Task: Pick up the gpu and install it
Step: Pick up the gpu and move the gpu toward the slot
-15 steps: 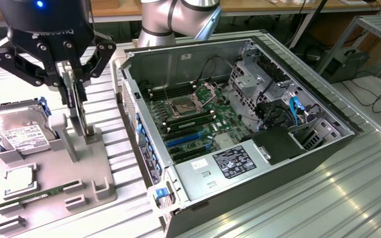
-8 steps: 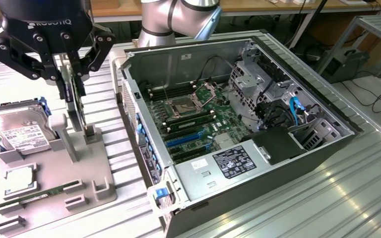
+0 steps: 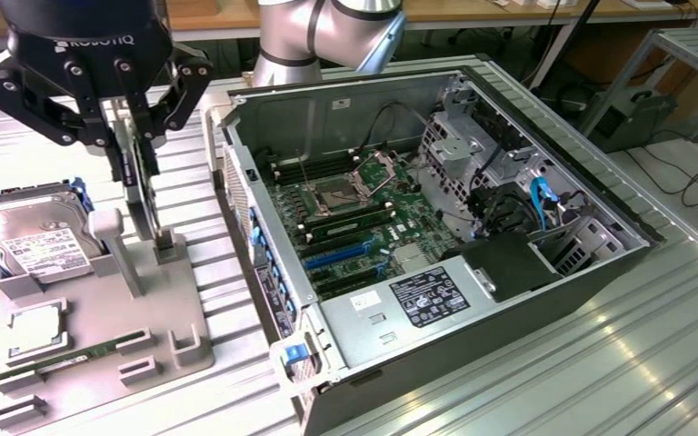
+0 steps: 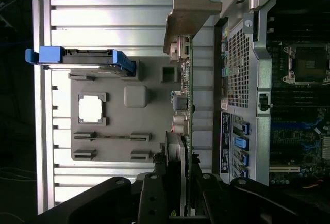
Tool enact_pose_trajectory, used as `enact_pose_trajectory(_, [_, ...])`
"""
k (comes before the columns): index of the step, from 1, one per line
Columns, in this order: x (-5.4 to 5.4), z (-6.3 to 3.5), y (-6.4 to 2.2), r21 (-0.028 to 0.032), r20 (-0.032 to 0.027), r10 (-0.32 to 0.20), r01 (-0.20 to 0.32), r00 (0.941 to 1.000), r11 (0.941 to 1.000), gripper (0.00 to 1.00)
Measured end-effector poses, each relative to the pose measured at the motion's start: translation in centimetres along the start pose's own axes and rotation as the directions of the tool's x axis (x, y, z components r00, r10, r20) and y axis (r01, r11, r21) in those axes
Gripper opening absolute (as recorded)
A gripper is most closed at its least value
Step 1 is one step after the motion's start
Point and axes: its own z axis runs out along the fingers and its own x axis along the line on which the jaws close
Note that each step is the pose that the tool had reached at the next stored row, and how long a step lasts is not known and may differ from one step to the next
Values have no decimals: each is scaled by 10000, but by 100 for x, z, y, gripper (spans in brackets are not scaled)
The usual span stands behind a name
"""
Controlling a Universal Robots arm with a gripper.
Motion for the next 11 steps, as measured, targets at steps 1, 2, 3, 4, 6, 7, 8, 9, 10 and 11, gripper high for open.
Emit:
enact_pose_trajectory(1, [-9, 0, 0, -1, 0, 0, 0, 10000, 10000, 27])
enact_pose_trajectory(2, [-15, 0, 0, -1, 0, 1, -1, 10000, 10000, 27])
enact_pose_trajectory(3, [-21, 1, 0, -1, 1, 1, -1, 10000, 10000, 27])
enact_pose_trajectory(4, [-26, 1, 0, -1, 1, 1, -1, 10000, 10000, 27])
enact_pose_trajectory(6, [-38, 0, 0, 0, 1, 1, -1, 10000, 10000, 27])
enact_pose_trajectory(7, [-44, 0, 0, 0, 1, 0, 0, 10000, 10000, 27])
enact_pose_trajectory(8, [-58, 0, 0, -2, 0, 1, -1, 10000, 10000, 27])
enact_pose_trajectory(9, [-62, 0, 0, -1, 1, 2, -2, 10000, 10000, 27])
enact_pose_trajectory(10, [-66, 0, 0, -1, 1, 1, -1, 10000, 10000, 27])
enact_pose_trajectory(11, [-71, 0, -1, -1, 1, 1, -1, 10000, 10000, 27])
